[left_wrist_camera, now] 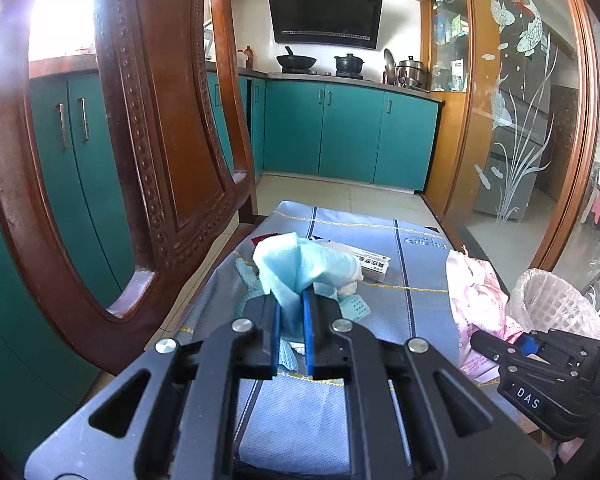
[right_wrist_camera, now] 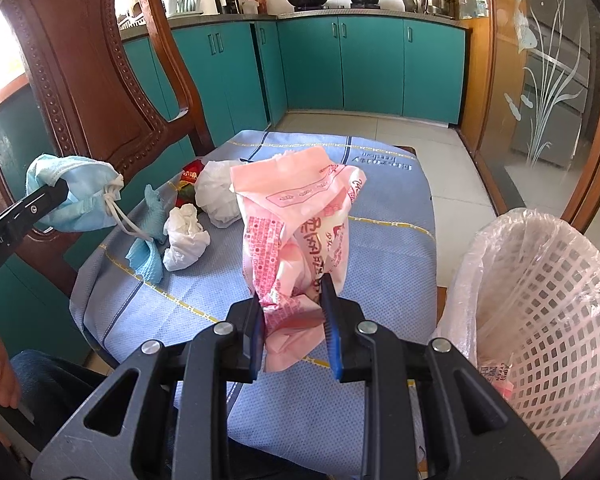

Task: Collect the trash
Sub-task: 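Hold the pink bag in the right tool and the mask in the left tool above the table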

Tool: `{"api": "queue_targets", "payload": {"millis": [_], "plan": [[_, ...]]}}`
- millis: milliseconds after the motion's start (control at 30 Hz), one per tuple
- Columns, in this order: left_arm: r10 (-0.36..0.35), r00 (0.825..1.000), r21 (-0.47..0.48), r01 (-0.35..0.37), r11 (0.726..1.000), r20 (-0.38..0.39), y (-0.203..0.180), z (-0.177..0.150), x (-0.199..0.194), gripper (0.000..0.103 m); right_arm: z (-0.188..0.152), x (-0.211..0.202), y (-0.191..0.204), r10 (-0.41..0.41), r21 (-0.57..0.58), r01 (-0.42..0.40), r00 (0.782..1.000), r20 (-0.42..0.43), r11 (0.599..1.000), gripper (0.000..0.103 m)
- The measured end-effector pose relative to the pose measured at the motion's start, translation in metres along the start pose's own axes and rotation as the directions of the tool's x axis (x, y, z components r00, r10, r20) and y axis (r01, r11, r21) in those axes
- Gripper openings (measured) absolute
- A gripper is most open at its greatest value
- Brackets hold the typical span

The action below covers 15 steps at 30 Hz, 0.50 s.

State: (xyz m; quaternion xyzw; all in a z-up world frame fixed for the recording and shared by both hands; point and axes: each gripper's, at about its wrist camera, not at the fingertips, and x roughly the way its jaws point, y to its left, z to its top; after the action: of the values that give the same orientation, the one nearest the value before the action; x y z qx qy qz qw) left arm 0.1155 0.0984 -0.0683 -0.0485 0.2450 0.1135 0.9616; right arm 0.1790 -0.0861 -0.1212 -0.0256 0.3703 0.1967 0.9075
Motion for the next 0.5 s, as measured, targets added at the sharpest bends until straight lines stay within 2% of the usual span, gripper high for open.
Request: {"api": "queue_targets", "payload": {"millis": [500], "plan": [[-0.004, 1.0, -0.009, 0.004, 1.0, 0.0, -0.0001, -0.0001, -0.0034, 0.01, -0.0006, -0.0046, 0.0012, -0.006, 0.0, 0.006, 1.0, 0.011, 1.0, 0.026]]}}
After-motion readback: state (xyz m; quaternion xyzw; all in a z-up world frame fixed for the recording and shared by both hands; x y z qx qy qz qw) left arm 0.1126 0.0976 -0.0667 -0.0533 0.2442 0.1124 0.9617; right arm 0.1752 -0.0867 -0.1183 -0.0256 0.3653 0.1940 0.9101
